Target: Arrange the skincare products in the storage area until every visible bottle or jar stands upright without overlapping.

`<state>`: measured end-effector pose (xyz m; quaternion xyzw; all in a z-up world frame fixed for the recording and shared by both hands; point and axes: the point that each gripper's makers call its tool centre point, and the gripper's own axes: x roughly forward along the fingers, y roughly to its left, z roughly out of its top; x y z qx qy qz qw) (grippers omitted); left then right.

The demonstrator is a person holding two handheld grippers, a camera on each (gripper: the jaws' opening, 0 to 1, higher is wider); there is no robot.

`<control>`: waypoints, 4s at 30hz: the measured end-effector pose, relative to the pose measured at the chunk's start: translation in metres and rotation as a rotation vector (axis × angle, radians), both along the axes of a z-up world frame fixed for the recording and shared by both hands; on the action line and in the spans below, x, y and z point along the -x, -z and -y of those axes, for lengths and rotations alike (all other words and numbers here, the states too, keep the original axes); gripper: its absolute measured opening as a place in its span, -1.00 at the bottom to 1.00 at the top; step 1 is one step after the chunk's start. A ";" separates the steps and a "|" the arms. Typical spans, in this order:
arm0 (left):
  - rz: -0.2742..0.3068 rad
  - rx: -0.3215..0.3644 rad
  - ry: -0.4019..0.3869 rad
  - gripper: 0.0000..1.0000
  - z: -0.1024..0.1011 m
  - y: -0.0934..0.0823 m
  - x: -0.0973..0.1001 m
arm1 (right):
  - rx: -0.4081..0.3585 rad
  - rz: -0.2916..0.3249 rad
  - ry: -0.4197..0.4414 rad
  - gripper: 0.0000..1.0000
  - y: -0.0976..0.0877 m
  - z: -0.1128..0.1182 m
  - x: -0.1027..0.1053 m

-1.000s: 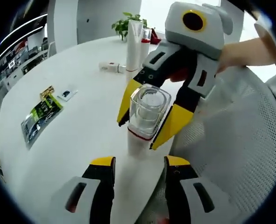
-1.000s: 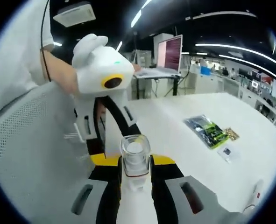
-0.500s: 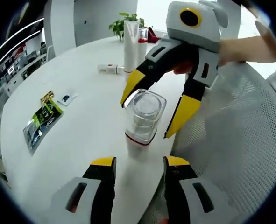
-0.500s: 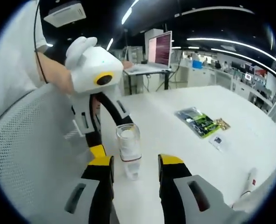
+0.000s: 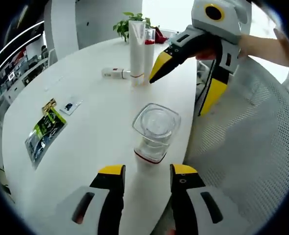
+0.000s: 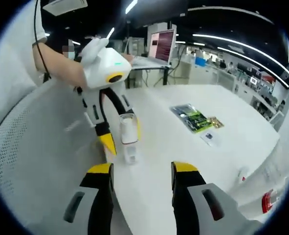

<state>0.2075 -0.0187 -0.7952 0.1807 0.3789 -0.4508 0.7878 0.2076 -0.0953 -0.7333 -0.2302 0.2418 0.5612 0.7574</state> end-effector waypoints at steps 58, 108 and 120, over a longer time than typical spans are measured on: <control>0.055 0.188 0.008 -0.52 0.183 0.001 -0.090 | -0.151 -0.039 0.741 0.53 -0.044 0.143 -0.027; 0.112 0.321 0.056 -0.55 0.247 -0.008 -0.106 | -0.128 -0.058 0.767 0.50 -0.038 0.149 -0.027; 0.110 0.254 0.054 -0.48 0.215 -0.013 -0.093 | -0.109 -0.062 0.770 0.51 -0.036 0.147 -0.026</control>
